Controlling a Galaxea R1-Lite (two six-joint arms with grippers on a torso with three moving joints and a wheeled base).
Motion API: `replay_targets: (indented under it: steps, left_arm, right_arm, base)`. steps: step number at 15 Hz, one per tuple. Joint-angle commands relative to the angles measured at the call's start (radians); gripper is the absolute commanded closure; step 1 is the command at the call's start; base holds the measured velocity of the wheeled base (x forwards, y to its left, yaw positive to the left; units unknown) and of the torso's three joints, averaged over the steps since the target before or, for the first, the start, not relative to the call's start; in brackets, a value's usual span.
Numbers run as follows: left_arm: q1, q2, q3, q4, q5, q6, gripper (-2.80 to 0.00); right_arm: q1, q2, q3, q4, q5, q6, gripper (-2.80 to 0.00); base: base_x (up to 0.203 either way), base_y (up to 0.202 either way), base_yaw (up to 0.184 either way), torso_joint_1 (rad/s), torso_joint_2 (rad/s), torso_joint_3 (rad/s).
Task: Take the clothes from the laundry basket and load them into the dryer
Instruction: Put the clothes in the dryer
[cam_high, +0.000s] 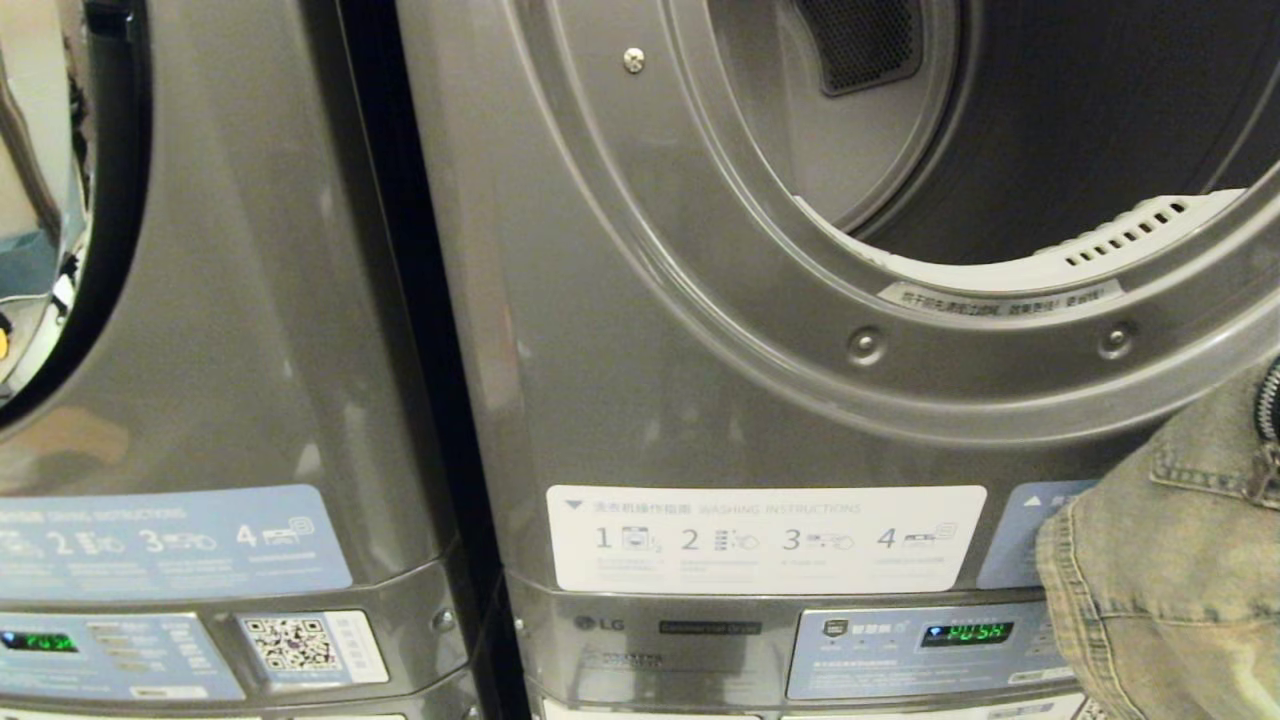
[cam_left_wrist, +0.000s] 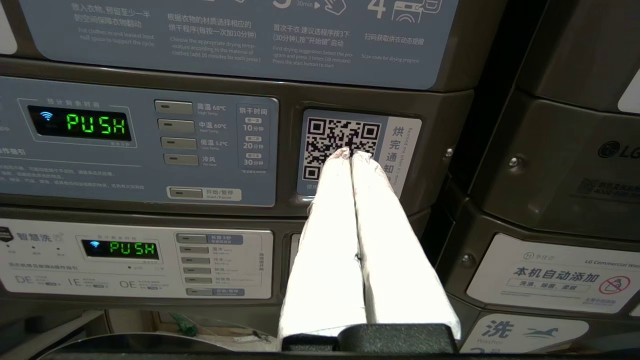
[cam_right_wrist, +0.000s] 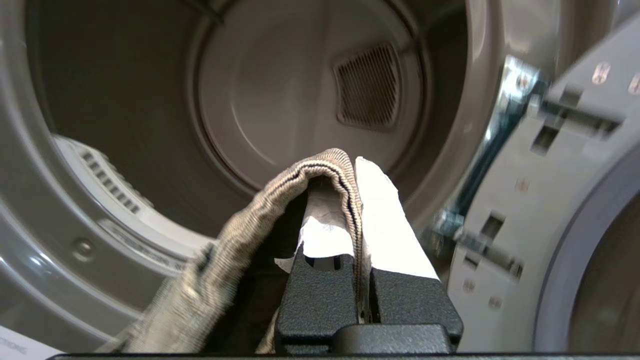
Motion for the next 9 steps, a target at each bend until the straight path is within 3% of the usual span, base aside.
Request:
replay_targets:
  steps: [1, 5, 9]
  left_arm:
    - [0.000, 0.000, 0.014, 0.000, 0.001, -0.002, 0.00]
    - [0.000, 0.000, 0.014, 0.000, 0.001, 0.000, 0.00]
    - [0.000, 0.000, 0.014, 0.000, 0.001, 0.000, 0.00]
  right_arm:
    - [0.037, 0.051, -0.057, -0.002, 0.005, 0.001, 0.00]
    - [0.053, 0.159, -0.273, 0.005, -0.013, 0.026, 0.00]
    - [0.055, 0.250, -0.515, 0.018, -0.053, 0.152, 0.00]
  base:
    - [0.000, 0.000, 0.000, 0.000, 0.00, 0.000]
    - [0.000, 0.000, 0.000, 0.000, 0.00, 0.000]
    - [0.000, 0.000, 0.000, 0.000, 0.00, 0.000]
